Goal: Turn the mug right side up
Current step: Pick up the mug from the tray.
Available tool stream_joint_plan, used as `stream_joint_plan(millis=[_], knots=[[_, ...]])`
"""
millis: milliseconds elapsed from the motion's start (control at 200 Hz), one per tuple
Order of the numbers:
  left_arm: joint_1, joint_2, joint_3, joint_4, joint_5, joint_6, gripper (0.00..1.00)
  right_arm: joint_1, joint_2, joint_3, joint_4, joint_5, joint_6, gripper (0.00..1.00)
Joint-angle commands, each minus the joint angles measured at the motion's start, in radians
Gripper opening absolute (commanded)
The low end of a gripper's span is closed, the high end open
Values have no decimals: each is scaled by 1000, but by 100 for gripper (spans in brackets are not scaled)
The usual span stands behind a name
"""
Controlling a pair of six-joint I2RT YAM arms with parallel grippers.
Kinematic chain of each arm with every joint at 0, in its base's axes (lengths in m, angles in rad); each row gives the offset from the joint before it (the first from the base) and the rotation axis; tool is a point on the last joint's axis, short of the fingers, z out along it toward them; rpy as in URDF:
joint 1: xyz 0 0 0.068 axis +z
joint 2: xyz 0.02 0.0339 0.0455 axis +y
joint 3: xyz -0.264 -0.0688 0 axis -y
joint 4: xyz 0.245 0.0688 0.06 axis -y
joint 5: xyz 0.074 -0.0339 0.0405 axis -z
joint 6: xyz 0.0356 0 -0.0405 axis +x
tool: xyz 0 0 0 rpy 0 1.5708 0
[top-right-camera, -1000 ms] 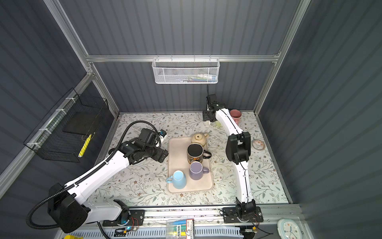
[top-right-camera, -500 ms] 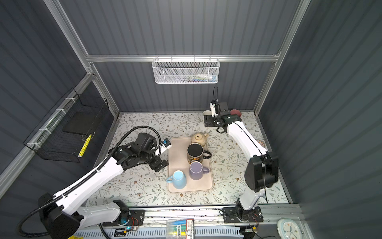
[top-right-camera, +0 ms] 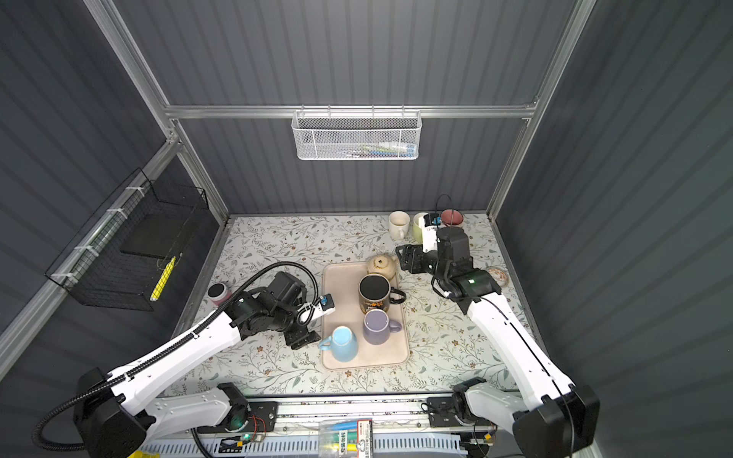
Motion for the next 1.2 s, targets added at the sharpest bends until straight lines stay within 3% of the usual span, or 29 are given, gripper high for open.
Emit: stream_joint_plan(millis=[0,180,420,885,1196], knots=[[-13,28,-32,20,31,67,75,5,-54,-20,27,-28,20,76],[-19,96,-38,74,71,100,73,4,-86,-32,20,-28,5,76],[-20,223,16,62,114,131,59,5,-116,-49,23,-1,-19,76],[-34,291,42,70,132,161,50,5,-107,-66,52,21,-35,77],[-48,346,75,45,124,170,39,5,-115,-72,47,28,-37,77]])
